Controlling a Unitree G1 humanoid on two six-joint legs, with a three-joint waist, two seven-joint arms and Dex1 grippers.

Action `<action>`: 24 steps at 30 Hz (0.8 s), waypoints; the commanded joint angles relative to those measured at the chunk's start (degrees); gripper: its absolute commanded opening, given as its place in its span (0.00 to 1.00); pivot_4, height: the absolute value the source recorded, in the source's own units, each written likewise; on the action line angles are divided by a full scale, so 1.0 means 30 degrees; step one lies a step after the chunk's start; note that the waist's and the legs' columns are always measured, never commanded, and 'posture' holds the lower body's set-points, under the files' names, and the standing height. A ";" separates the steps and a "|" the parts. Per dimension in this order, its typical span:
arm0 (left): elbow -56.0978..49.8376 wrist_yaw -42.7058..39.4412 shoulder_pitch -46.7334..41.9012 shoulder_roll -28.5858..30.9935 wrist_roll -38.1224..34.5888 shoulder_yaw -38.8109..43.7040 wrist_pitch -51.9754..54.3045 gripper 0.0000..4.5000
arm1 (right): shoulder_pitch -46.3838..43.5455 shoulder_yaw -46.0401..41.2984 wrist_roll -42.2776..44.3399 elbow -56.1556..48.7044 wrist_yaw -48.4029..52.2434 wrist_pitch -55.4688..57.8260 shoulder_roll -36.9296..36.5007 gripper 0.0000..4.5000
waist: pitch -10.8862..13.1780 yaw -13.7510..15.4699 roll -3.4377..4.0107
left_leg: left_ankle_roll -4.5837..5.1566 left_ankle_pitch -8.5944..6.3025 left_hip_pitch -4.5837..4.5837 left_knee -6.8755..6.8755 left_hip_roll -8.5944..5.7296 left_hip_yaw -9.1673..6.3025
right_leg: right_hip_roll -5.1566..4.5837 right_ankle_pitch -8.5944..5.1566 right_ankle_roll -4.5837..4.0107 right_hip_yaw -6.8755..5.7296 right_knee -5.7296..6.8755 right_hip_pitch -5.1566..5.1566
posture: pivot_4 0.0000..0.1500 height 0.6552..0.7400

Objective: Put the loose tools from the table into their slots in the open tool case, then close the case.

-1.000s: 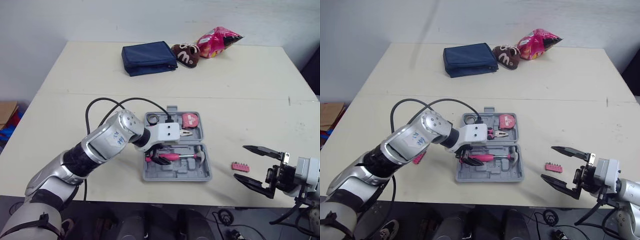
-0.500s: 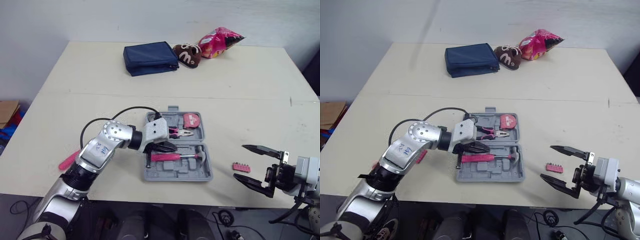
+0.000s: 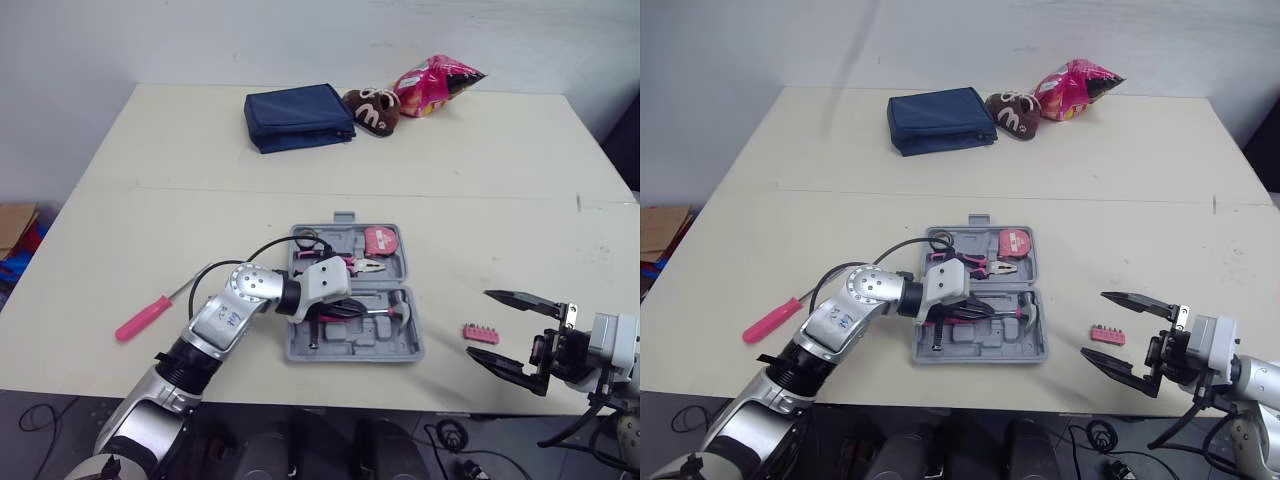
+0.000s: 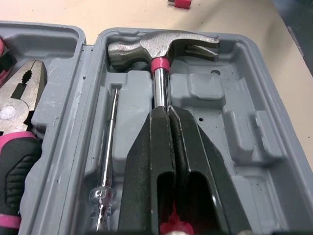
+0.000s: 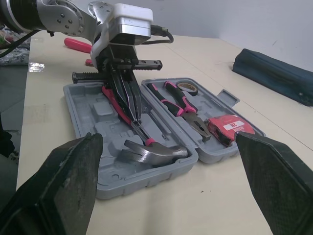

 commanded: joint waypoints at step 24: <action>0.4562 0.1354 0.2000 -0.0361 0.2194 -0.2894 0.4254 0.01 | -0.0102 -0.0447 -0.0149 0.0361 -0.0629 -0.1115 0.0262 1.00 | -0.0909 -0.0009 0.0131 | 0.0061 -0.0428 0.0653 -0.0110 0.0074 -0.0030 | -0.0126 -0.0015 -0.0012 -0.0012 -0.0334 0.0747 | 1.00 1.00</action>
